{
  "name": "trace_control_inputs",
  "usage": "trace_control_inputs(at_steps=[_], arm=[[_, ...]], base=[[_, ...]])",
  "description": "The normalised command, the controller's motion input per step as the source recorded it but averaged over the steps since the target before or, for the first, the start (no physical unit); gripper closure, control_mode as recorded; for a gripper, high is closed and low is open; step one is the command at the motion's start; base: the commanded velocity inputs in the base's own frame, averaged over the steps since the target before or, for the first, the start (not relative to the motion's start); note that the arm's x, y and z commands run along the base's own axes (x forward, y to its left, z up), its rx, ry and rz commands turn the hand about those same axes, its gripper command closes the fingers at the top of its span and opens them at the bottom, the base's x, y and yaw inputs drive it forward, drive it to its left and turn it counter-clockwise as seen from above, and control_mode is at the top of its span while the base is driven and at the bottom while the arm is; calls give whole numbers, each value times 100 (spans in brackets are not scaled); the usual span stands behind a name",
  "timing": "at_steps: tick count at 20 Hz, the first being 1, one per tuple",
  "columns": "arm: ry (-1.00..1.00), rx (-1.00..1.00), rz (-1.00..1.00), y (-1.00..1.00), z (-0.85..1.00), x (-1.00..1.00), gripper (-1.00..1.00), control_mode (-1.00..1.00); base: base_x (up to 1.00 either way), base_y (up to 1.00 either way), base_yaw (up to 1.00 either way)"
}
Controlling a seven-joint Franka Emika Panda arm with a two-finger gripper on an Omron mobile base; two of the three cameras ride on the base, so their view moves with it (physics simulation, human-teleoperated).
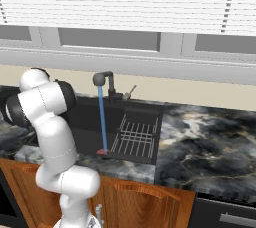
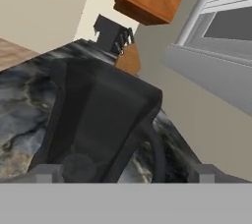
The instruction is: Turn on the sink faucet and place the jug under the water for a few seconds to fill it up.
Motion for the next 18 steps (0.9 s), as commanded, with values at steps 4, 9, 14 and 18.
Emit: trace_control_inputs(at_steps=[4,9,14,18], arm=[[-2,0,4,9,-1,0,-100,-100],[0,-1,3,24,-6,1,-100,-100],[0,-1,0,7,-13,11,-100,-100],[0,0,0,19,-6,0,-100,-100]], base=[[0,0,0],[0,0,0],[0,0,0],[0,0,0]])
